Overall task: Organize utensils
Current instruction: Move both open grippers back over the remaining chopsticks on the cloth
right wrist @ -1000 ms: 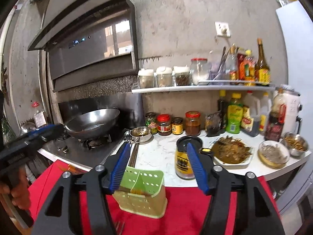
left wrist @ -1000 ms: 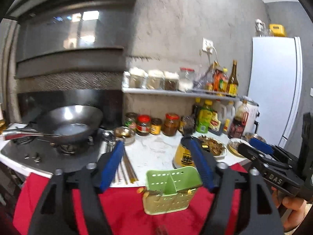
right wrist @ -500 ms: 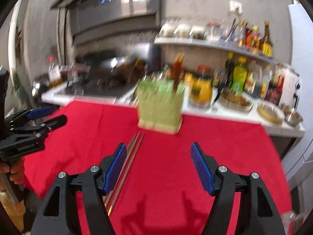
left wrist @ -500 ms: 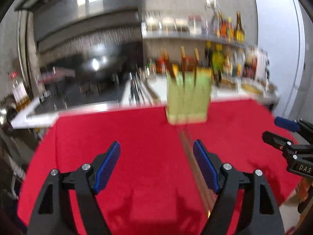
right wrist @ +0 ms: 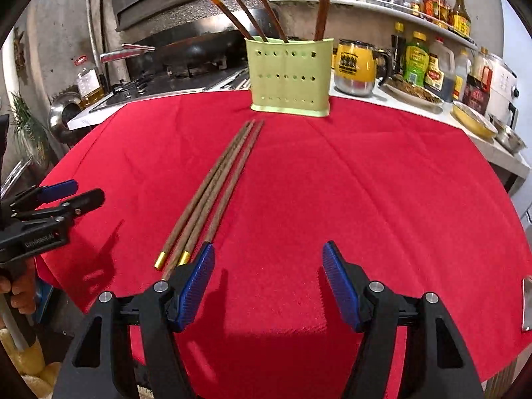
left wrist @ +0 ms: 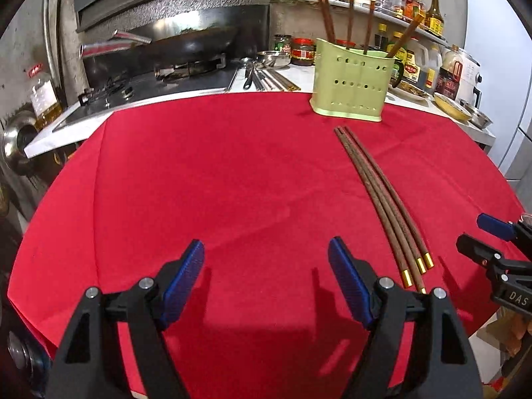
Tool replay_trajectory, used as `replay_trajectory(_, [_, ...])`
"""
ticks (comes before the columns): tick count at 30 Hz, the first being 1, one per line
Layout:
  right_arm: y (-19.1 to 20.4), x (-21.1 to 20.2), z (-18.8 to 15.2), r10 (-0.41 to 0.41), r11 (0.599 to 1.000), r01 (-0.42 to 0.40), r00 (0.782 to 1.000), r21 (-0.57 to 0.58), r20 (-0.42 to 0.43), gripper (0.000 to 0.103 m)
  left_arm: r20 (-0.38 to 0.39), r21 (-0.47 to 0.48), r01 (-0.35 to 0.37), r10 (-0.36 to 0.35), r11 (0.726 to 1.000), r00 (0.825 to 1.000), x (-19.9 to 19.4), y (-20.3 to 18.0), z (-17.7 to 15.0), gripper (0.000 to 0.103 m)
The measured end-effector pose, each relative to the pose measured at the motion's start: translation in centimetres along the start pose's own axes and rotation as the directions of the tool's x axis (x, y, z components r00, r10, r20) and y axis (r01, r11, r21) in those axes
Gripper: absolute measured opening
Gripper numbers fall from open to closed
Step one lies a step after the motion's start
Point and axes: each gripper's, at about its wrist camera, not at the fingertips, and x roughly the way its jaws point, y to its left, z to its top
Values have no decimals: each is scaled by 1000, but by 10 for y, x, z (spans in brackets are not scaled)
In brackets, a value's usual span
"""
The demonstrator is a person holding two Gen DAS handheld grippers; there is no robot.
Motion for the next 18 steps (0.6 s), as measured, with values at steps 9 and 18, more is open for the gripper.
replay_trajectory(9, [14,14,14,54,998,-54,998,-17,-16,39,-9,9,1,-1,1000,1000,5,3,4,75])
replay_trajectory(18, [34,32,24,111,992,-114,993,-52,-50,18,-23,-31,-12,11,999,1000,12,19,7,75])
